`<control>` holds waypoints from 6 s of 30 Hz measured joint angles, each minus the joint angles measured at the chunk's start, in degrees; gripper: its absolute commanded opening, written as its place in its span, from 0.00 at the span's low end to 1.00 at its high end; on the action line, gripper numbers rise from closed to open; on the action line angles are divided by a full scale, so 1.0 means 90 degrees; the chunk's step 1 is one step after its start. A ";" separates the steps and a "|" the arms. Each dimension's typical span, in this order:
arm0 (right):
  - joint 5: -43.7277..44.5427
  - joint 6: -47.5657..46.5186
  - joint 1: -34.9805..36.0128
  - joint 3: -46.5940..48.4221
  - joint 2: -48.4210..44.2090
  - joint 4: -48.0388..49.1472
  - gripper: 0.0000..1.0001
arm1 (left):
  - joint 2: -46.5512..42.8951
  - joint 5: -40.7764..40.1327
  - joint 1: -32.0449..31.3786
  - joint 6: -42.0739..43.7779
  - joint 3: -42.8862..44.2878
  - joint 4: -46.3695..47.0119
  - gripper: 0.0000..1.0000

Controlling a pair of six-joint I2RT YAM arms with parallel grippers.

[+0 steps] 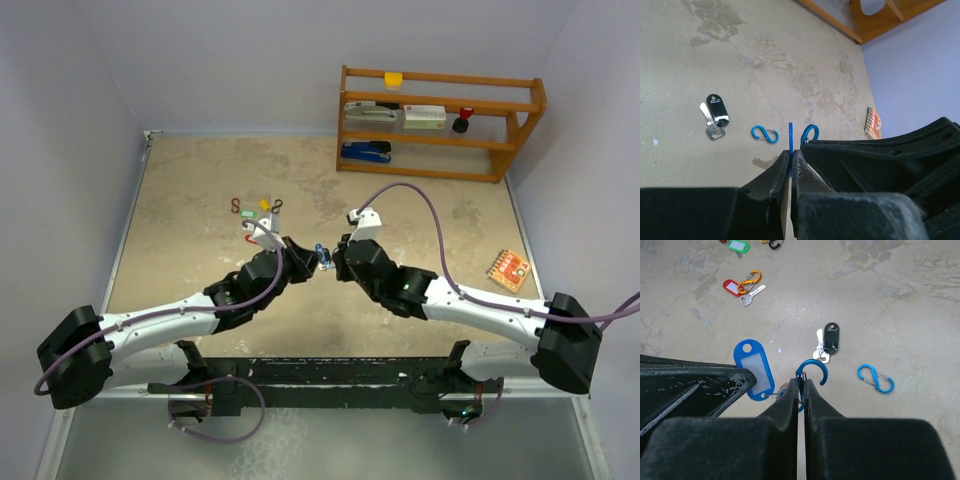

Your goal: Put the keys on the keyring

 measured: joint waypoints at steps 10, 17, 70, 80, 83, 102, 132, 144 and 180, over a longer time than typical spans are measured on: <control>0.0141 0.0002 -0.0005 -0.0168 -0.0223 0.0092 0.00 | -0.0017 -0.0075 -0.0172 -0.0010 -0.0036 0.0000 0.00; 0.0148 0.0000 -0.0007 -0.0364 -0.0311 0.0248 0.00 | 0.0163 -0.0112 -0.0282 -0.0027 -0.0036 0.0095 0.00; -0.0005 -0.0804 -0.2912 0.0165 0.1596 0.0585 0.00 | -0.0410 -0.1889 -0.0357 0.0165 -0.0102 -0.1188 0.91; -0.0493 -0.1052 -0.3215 0.1141 0.2421 0.0639 0.35 | -0.0427 -0.1972 -0.0357 0.0165 -0.0102 -0.1226 0.90; -0.0585 -0.1117 -0.3288 0.1294 0.2511 0.0665 0.51 | -0.0427 -0.1984 -0.0357 0.0165 -0.0104 -0.1231 0.90; -0.1702 -0.1586 -0.3317 0.1086 0.1753 -0.0231 0.70 | -0.0425 -0.2006 -0.0357 0.0163 -0.0104 -0.1287 0.90; -0.3517 -0.3266 -0.2319 0.1032 0.2764 -0.1630 0.68 | -0.0257 -0.2004 -0.0357 0.0165 -0.0104 -0.1171 0.90; -0.3228 -0.3385 -0.2312 0.1032 0.2800 -0.1615 0.55 | -0.0255 -0.2004 -0.0357 0.0165 -0.0104 -0.1171 0.90; -0.2888 -0.3351 -0.2098 0.1222 0.2980 -0.1554 0.00 | -0.0260 -0.2055 -0.0357 0.0165 -0.0117 -0.1180 0.90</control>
